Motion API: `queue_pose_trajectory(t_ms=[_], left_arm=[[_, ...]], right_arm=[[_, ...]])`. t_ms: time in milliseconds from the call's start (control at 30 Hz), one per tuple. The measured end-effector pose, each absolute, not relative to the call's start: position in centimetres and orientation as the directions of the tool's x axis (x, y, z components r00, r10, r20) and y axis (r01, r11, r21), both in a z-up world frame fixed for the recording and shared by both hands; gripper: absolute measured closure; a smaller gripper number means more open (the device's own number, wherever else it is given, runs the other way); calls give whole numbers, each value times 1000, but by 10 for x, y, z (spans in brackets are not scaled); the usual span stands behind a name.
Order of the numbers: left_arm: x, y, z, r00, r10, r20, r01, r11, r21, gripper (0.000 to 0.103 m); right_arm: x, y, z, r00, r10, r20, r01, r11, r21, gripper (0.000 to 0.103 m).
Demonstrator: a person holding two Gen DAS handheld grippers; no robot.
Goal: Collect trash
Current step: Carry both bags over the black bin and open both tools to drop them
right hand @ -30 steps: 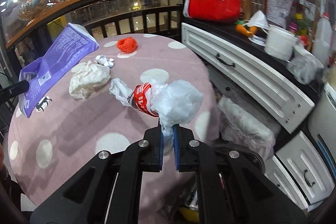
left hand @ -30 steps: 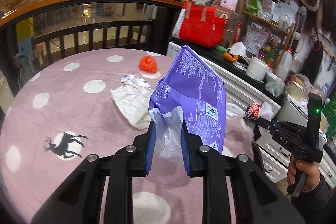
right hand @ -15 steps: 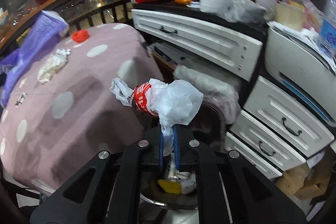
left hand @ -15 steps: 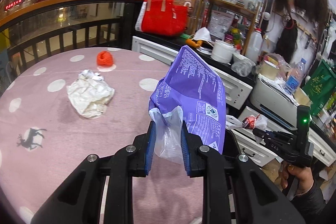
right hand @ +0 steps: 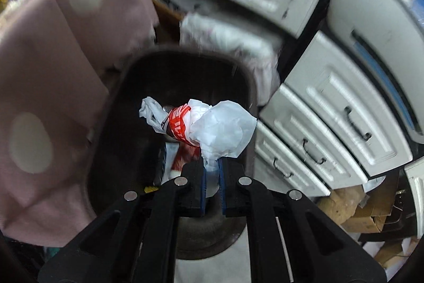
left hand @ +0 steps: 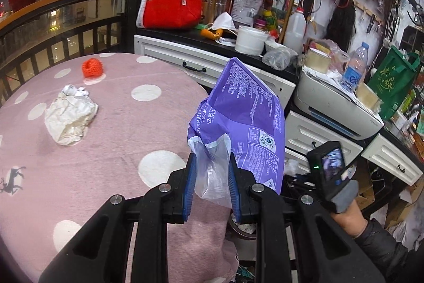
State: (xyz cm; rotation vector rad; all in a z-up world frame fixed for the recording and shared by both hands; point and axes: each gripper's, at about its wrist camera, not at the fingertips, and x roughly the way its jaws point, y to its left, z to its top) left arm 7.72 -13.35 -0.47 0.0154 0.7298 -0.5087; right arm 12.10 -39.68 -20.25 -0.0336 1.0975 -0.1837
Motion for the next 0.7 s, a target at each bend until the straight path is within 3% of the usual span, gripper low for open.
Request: queue_pose_trajectory(t_ms=[233, 267, 333, 367, 400, 700], left_arm=[[76, -158, -16, 600, -441, -667, 492, 861, -126, 80], [76, -160, -17, 596, -443, -669, 498, 858, -125, 80], [75, -165, -19, 588, -447, -674, 509, 852, -122, 80], [75, -166, -20, 586, -447, -676, 512, 851, -119, 80], [75, -169, -22, 582, -448, -679, 516, 849, -117, 80], [78, -203, -38, 522, -467, -714, 571, 813, -114, 80]], right_arm=[[139, -396, -251, 351, -193, -916, 145, 978, -150, 91], [139, -396, -255, 345, -194, -918, 150, 977, -150, 85], [137, -399, -258, 345, -185, -920, 152, 978, -140, 58], [135, -400, -258, 349, -189, -918, 158, 977, -142, 34], [131, -400, -254, 370, -207, -906, 173, 973, -151, 25], [94, -435, -214, 450, -192, -872, 300, 952, -55, 24]])
